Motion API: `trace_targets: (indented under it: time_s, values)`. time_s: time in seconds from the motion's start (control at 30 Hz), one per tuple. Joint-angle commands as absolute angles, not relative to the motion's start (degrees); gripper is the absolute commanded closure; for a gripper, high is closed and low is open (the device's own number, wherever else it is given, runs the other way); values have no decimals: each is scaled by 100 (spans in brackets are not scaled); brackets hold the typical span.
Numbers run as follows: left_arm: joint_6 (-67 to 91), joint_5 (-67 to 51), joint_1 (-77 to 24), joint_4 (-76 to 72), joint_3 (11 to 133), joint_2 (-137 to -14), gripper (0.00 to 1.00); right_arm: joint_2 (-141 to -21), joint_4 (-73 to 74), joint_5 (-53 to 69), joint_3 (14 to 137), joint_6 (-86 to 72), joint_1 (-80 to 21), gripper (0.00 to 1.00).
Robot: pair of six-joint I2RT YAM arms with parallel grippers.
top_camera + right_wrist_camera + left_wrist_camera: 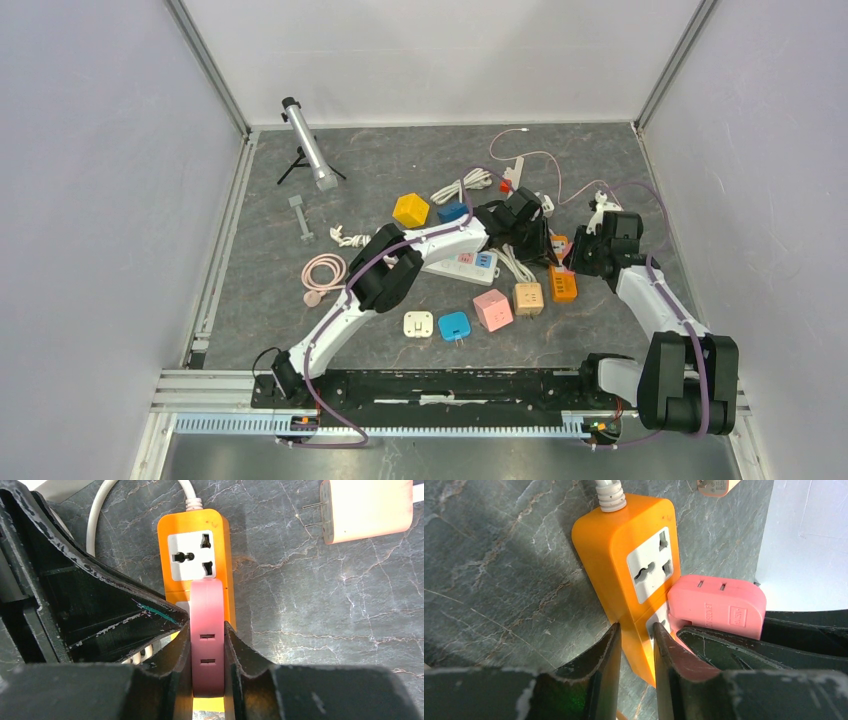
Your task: Pull the plug off the socket
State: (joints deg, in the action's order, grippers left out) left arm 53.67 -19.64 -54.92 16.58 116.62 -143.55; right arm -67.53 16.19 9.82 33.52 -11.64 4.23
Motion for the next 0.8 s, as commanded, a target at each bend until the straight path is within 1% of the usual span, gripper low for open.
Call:
trace_targets:
  time_s: [0.0, 0.13, 0.23, 0.3, 0.5, 0.57, 0.7, 0.77]
  values:
    - [5136, -1513, -5642, 2325, 11698, -14643, 71, -6606, 1683, 1098, 3495, -1091, 404, 100]
    - [5031, -1356, -5651, 2671, 11692, -14668, 74, -6579, 1746, 1127, 3687, -937, 404, 100]
    - [5006, -1321, -5651, 2856, 11697, -14700, 76, -6275, 1635, 886, 3775, -874, 404, 100]
    - [4971, -1263, -5651, 2975, 11715, -14711, 77, -6075, 1517, 816, 3826, -848, 404, 100]
    - [4888, -1255, -5638, 3208, 11865, -14724, 77, -6082, 1764, 628, 4093, -822, 404, 100]
    - [4808, -1278, -5643, 3208, 11923, -14661, 74, -6016, 1899, 326, 4152, -826, 404, 100]
    - [4379, -1431, -5604, 3023, 12172, -14343, 57, -5912, 2188, -414, 4227, -814, 413, 100]
    - [4158, -1511, -5556, 2967, 12329, -14105, 48, -5939, 2308, -527, 4196, -823, 443, 100]
